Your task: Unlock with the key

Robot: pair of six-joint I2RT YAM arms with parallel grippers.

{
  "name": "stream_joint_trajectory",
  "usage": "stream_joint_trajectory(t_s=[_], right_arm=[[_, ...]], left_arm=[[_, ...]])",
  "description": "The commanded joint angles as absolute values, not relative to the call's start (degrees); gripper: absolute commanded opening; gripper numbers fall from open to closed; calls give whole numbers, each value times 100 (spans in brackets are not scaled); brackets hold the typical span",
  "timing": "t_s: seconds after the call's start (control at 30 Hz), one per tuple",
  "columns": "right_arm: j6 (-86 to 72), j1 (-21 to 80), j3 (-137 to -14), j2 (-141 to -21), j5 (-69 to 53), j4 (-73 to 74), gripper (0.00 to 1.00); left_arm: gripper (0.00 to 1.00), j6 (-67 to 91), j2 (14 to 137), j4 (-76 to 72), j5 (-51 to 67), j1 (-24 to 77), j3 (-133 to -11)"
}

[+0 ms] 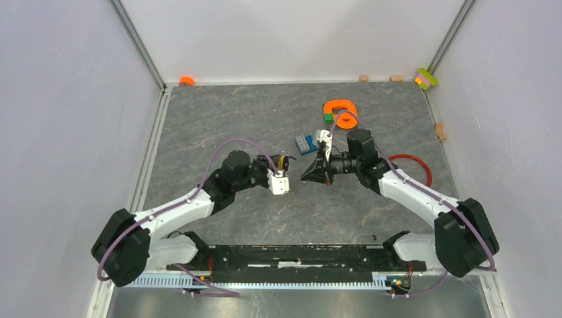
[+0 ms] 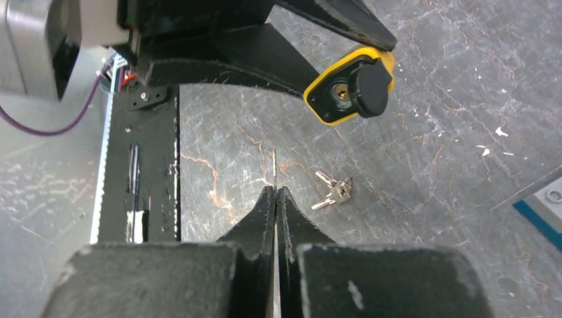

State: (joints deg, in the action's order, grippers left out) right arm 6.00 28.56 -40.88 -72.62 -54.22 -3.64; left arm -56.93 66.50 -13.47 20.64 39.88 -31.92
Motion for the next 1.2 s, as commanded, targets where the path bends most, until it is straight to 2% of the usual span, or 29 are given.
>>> stream_joint_trajectory(t_s=[0.0,0.2,0.5,1.17], right_arm=[[-694,2882,-4364,-7465,-5192,-1277,0],[-1333,2877,-4430,-7758,-5379,-1799,0],[-1623,2799,-4563,-8054,-5332,-1873,0],[-1442,2672,-5030,-8561,-5196,-1301,0]], left_arm=[[2,-5831,6529,-1775,934,4242,-3367],[2,-6178,6510,-2361,497,4526,-3034],[2,-6053,6499,-2382,479,4629,-3019],[2,-5984,6510,-2337,528,4679,-2995]])
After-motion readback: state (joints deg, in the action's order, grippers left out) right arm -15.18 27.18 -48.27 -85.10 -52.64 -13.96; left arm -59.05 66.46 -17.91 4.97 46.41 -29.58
